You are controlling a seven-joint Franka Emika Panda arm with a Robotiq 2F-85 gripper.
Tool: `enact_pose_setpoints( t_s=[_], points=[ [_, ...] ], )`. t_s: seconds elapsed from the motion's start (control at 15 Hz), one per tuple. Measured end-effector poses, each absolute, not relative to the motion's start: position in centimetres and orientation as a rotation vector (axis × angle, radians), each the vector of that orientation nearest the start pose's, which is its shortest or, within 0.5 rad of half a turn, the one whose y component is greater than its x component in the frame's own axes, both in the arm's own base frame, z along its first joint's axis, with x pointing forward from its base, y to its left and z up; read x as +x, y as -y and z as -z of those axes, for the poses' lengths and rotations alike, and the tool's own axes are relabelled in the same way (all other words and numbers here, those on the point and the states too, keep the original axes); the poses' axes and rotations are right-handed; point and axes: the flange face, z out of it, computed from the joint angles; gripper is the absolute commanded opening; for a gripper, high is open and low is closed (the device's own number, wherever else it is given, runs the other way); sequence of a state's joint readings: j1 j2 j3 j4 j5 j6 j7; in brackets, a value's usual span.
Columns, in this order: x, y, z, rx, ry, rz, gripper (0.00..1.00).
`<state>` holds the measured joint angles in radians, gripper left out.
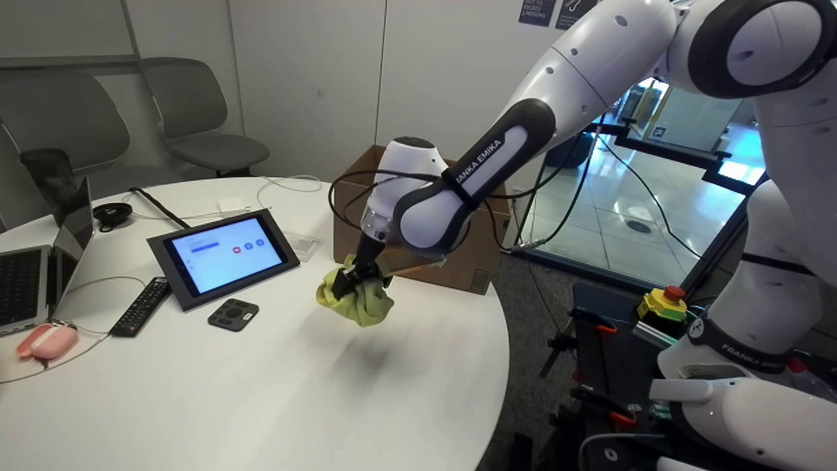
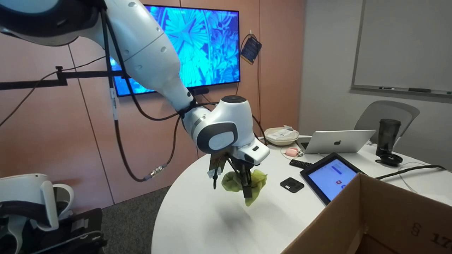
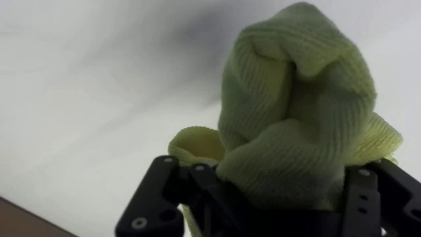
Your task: Put the marker on the towel, fold the towel, and then put the folded towel in the box
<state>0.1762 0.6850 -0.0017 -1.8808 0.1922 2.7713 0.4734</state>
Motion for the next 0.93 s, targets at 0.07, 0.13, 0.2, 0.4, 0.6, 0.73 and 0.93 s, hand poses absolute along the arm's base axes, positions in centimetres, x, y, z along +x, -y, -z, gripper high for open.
enact_pose_setpoints(
  t_s=[0.07, 0.13, 0.2, 0.4, 0.6, 0.73, 0.93],
  points=[
    [64.3, -9.6, -17.1, -2.886, -0.744, 0.281, 0.04],
    [64.5, -8.8, -18.1, -2.869, -0.784, 0.310, 0.04],
    [64.8, -8.1, -19.2, -2.850, -0.821, 0.341, 0.04],
    [65.7, -6.1, -22.8, -2.790, -0.908, 0.440, 0.04],
    [66.5, -4.2, -26.4, -2.725, -0.995, 0.526, 0.04],
    [67.1, -2.5, -28.8, -2.671, -1.074, 0.586, 0.04],
    [68.0, 1.3, -32.0, -2.561, -1.246, 0.686, 0.04]
  ],
)
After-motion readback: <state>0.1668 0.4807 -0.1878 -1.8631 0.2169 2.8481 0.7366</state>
